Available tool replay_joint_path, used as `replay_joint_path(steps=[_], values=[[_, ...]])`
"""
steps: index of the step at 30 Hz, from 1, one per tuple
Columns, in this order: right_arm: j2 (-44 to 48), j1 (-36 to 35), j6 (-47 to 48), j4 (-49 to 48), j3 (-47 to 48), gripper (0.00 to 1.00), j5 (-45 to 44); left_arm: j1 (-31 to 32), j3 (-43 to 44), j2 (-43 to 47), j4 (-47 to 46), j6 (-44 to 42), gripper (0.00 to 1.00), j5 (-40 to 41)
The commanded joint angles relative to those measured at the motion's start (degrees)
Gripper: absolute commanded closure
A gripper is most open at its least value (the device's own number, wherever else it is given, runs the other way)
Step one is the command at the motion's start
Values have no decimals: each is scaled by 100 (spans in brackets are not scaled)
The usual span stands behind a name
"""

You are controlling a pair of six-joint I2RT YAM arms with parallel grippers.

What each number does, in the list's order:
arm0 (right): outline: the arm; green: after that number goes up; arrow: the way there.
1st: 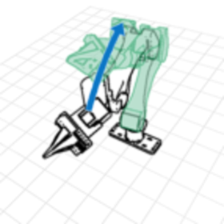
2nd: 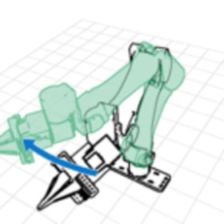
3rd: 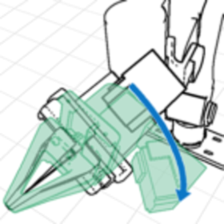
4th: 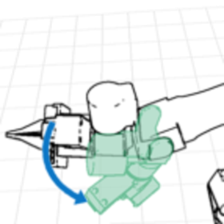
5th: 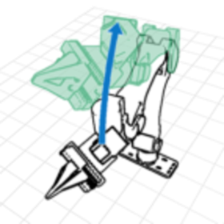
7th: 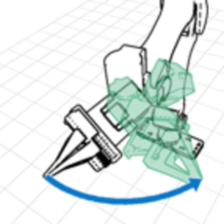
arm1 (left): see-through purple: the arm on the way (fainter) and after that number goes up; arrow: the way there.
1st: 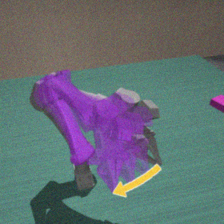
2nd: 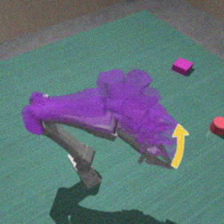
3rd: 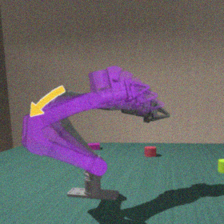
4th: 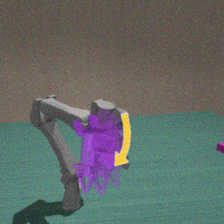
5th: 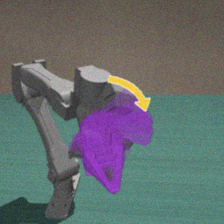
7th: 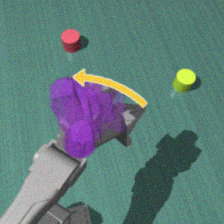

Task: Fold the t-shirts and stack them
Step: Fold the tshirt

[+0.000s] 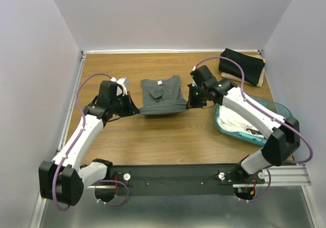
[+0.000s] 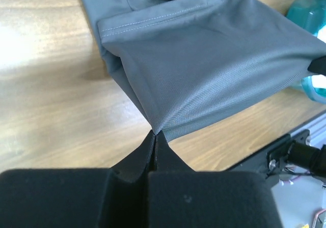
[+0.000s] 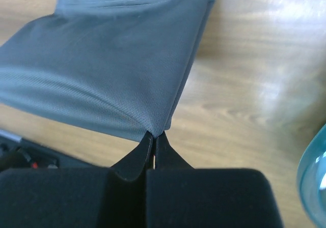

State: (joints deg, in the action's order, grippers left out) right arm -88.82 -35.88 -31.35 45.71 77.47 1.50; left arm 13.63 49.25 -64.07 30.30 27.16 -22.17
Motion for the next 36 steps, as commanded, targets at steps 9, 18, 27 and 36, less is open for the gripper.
replay_joint_path(steps=[9, 18, 27, 36], values=[[1156, -473, -1136, 843, -382, 100, -123, 35, -223, 1159, 968, 333, 100, -85], [1341, -482, -1400, 843, -453, 100, -633, 43, -109, 924, 697, 264, 100, -138], [1016, -473, -1435, 843, -101, 100, -1072, 43, 233, 432, 345, 220, 100, -173], [532, -446, -1321, 825, 364, 100, -1626, 43, 453, -78, 20, 237, 100, -182]])
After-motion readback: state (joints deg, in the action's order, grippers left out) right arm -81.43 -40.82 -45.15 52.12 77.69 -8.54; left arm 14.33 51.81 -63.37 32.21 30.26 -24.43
